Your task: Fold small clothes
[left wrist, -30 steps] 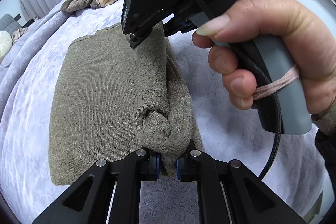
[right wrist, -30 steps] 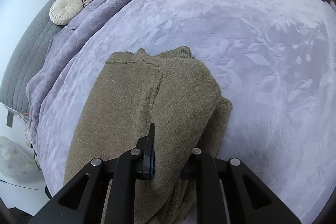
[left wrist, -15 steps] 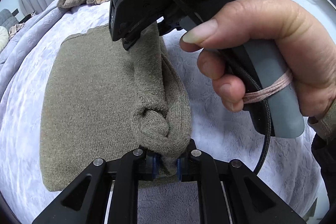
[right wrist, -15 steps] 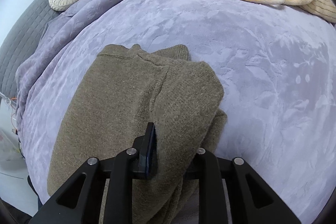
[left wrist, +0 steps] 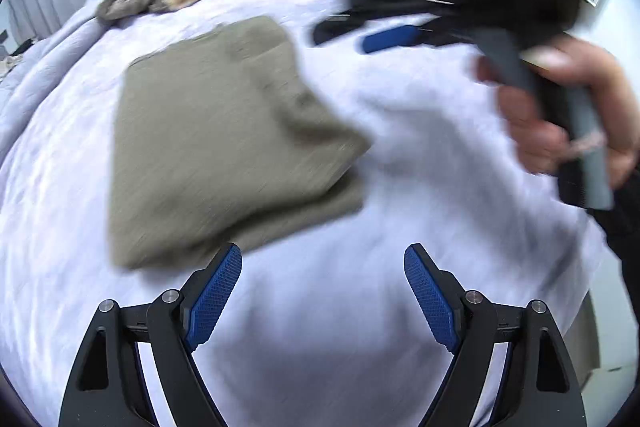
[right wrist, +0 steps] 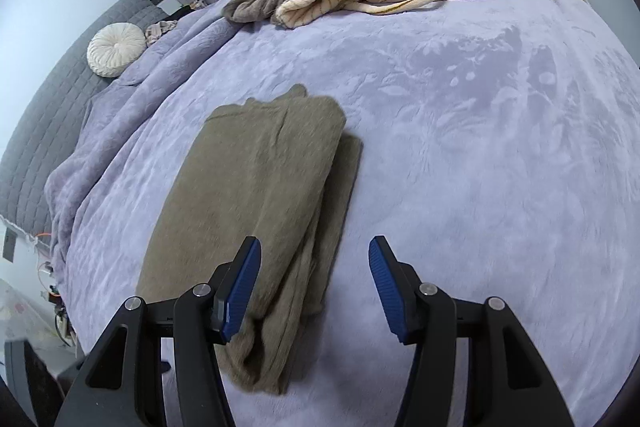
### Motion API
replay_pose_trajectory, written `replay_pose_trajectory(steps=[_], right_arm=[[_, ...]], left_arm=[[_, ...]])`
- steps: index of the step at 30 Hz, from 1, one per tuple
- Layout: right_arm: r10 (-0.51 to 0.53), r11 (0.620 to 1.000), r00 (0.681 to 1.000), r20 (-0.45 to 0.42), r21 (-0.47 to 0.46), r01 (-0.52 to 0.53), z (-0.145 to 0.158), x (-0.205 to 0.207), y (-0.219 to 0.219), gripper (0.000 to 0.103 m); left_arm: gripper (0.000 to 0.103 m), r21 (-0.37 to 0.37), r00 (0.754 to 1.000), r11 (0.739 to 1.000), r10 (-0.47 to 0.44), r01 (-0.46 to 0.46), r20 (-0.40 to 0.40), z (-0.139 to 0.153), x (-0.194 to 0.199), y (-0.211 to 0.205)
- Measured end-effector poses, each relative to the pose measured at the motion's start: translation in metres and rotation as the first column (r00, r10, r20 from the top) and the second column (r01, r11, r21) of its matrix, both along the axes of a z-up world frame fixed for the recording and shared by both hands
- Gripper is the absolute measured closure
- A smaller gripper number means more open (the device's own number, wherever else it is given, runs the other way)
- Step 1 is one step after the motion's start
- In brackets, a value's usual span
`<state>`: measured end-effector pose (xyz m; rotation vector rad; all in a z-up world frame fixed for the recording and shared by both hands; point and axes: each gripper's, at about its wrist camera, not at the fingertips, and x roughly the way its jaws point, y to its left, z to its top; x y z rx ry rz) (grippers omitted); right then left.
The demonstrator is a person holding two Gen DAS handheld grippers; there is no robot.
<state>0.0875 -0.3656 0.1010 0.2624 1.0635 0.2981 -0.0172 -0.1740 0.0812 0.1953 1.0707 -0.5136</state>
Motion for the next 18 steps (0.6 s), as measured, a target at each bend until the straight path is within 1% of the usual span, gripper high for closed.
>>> replay_pose_trajectory(steps=[2,4,5,6,8,10,11,12,13,14,15,16,17,18], right_arm=[[0.011,1.000,1.000,0.003,0.019,-0.011,-0.003,-0.025,0.008,0.043],[0.023,0.999,1.000,0.004,0.030,-0.024,-0.009,-0.045,0.021,0.043],[0.029,0.999,1.000,0.008,0.020,-0.029,-0.012,-0.050,0.030,0.043],[0.029,1.000,0.999,0.020,0.001,-0.029,-0.014,-0.056,0.037,0.043],[0.026,0.999,0.999,0.042,-0.025,-0.025,-0.017,-0.062,0.049,0.043],[0.026,0.998,0.998,0.056,-0.055,-0.023,-0.019,-0.063,0.059,0.043],[0.027,0.998,0.998,0.063,-0.058,-0.024,-0.020,-0.063,0.063,0.046],[0.036,0.998,0.997,0.063,-0.052,-0.032,-0.020,-0.061,0.067,0.050],[0.040,0.998,0.998,0.055,-0.051,-0.037,-0.022,-0.059,0.070,0.063],[0.037,0.998,0.998,0.045,-0.058,-0.034,-0.022,-0.058,0.072,0.071],[0.030,0.998,0.999,0.036,-0.062,-0.028,-0.023,-0.057,0.074,0.074],[0.028,0.998,0.999,0.032,-0.058,-0.026,-0.023,-0.057,0.074,0.084],[0.028,0.998,0.999,0.026,-0.048,-0.027,-0.022,-0.057,0.075,0.090],[0.021,0.999,0.999,0.025,-0.043,-0.020,-0.021,-0.057,0.076,0.090]], left_arm=[[0.019,0.014,0.999,0.999,0.043,-0.043,-0.004,-0.006,-0.003,0.023],[0.019,0.035,0.993,0.993,0.116,-0.116,-0.018,-0.016,-0.001,0.047],[0.019,0.048,0.986,0.986,0.164,-0.163,-0.029,-0.021,0.003,0.059],[0.019,0.044,0.977,0.978,0.208,-0.206,-0.041,-0.025,0.007,0.072],[0.019,0.010,0.964,0.966,0.259,-0.259,-0.060,-0.027,0.013,0.090],[0.019,-0.018,0.958,0.960,0.278,-0.280,-0.069,-0.027,0.017,0.098],[0.019,-0.024,0.958,0.960,0.278,-0.280,-0.074,-0.028,0.021,0.098],[0.019,-0.021,0.959,0.961,0.275,-0.277,-0.074,-0.030,0.023,0.096],[0.019,-0.013,0.961,0.962,0.270,-0.272,-0.066,-0.031,0.025,0.091],[0.019,-0.013,0.963,0.964,0.263,-0.264,-0.056,-0.031,0.028,0.088],[0.019,-0.019,0.966,0.967,0.254,-0.255,-0.048,-0.029,0.030,0.086],[0.019,-0.025,0.969,0.969,0.245,-0.246,-0.037,-0.026,0.035,0.081],[0.019,-0.028,0.971,0.971,0.239,-0.239,-0.020,-0.025,0.041,0.081],[0.019,-0.019,0.969,0.969,0.246,-0.246,0.001,-0.023,0.043,0.080]])
